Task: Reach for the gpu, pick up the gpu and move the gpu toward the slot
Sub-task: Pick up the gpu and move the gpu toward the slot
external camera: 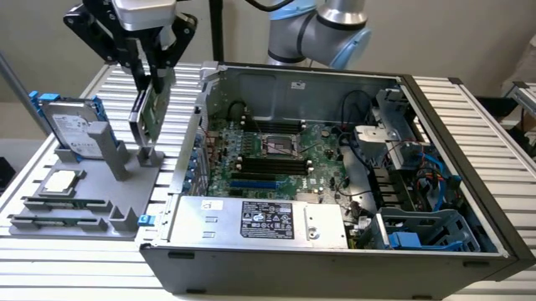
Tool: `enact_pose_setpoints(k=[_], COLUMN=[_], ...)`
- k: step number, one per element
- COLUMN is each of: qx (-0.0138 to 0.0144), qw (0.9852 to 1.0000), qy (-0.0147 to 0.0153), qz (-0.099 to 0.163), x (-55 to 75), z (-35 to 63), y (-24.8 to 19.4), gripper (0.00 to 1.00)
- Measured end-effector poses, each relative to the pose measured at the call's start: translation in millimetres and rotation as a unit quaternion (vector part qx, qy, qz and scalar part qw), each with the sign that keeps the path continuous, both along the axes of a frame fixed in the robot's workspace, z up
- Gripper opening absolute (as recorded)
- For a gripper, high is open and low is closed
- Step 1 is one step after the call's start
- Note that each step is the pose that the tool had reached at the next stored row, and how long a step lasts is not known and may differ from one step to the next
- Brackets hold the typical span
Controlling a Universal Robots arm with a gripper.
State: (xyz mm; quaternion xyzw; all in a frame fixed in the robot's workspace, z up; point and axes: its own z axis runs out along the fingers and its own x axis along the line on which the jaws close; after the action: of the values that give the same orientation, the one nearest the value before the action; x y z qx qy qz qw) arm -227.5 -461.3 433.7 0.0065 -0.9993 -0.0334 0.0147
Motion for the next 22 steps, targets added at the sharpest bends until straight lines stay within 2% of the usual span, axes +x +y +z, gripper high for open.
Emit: enact_pose_setpoints(k=[4,9,13,22], qx=[0.0048,0.0083,0.0097,0.0104], qw=[1.0,1.0,0.9999,0.9999], qy=[0.0015,0.0037,0.0059,0.0107], qz=[0.0,0.0,0.0,0.0], x=[18.1,40.8,59.1,100.0], z=[3.7,4.9,5.1,5.1], y=[-0.2,-0.5,-0.8,-1.2], gripper=[0.26,0.26,0.26,0.26])
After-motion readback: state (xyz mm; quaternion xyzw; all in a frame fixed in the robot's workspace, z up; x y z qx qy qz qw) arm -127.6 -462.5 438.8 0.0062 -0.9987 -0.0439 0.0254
